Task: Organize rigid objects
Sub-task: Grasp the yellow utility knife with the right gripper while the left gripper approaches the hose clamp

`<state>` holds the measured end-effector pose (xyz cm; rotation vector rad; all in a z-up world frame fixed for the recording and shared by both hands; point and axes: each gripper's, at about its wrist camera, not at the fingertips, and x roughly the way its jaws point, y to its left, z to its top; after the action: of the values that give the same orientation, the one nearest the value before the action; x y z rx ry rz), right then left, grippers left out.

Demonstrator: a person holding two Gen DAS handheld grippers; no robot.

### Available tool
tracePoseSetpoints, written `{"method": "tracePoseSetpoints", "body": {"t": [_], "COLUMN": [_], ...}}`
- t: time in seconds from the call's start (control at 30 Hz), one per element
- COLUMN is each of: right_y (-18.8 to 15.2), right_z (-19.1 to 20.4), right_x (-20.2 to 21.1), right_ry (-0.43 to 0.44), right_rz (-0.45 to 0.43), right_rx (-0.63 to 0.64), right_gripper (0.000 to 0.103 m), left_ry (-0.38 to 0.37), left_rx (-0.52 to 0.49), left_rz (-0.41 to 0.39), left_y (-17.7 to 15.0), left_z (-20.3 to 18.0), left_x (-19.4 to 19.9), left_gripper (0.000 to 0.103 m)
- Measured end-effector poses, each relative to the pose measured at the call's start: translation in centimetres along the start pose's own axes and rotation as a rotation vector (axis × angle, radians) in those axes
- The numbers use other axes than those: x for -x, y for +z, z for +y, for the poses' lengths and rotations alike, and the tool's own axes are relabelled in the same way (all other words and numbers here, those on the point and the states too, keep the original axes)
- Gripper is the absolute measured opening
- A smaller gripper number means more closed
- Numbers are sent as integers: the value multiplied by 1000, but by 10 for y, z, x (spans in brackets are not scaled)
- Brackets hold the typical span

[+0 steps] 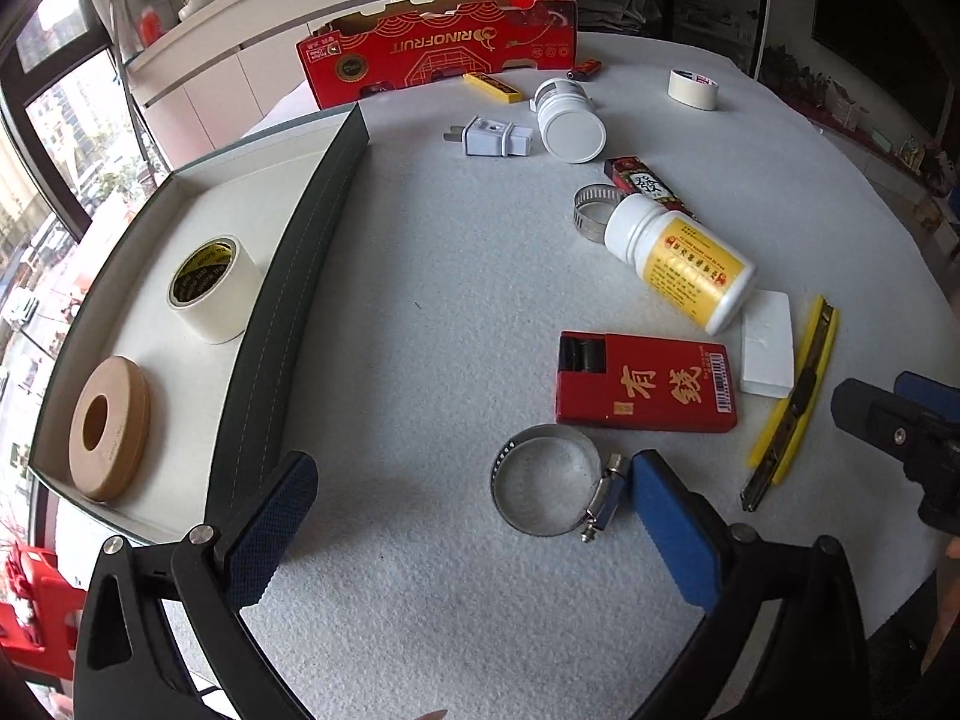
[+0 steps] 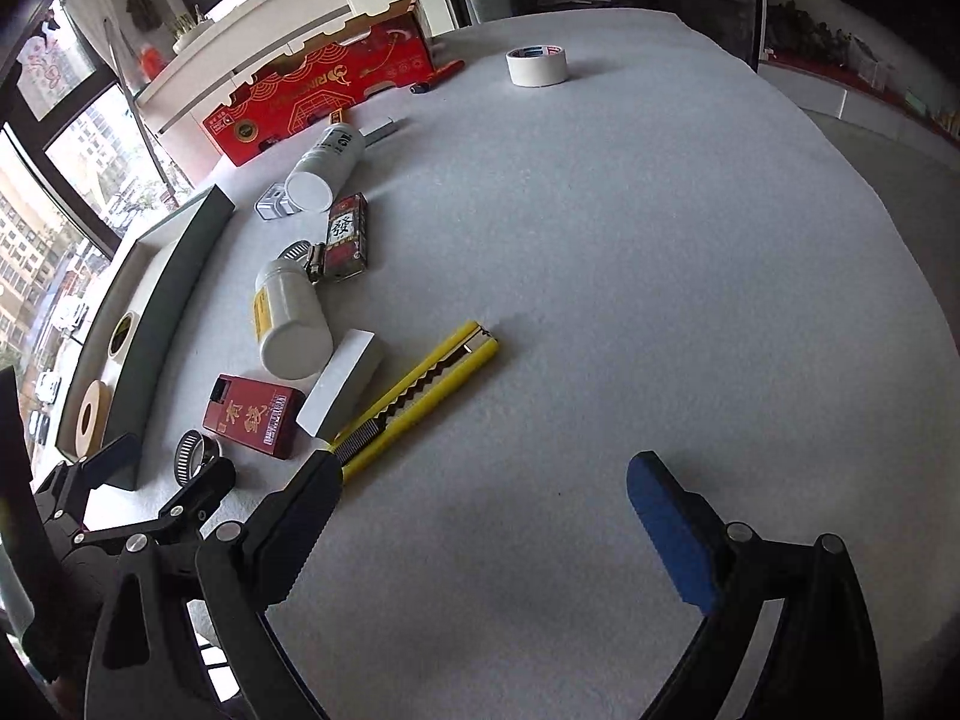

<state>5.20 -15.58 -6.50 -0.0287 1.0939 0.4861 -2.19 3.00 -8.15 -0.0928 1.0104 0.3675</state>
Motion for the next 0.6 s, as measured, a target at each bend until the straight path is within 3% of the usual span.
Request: {"method": "tracePoseSetpoints", "body": {"t": [0.2, 0.33, 0.43, 0.6], "right_y": [3, 5, 5, 1], "right_z": [44, 52, 38, -14], "right_x": [-19, -27, -22, -7], "right_ry": [-85, -150, -214, -292], "right_rz": [18, 47, 52, 35], "right_rx": [159, 220, 249, 220], "right_gripper": [97, 99, 99, 100], "left_ry": [14, 46, 64, -24], "left_rx": [-24, -81, -102, 15], "left_rz": [-36, -74, -93, -36], "left_y": [-5, -7, -7, -4], "left_z": [-3, -10, -13, 3], "left_x": [4, 8, 10, 1], "left_gripper": [103, 103, 103, 103]}}
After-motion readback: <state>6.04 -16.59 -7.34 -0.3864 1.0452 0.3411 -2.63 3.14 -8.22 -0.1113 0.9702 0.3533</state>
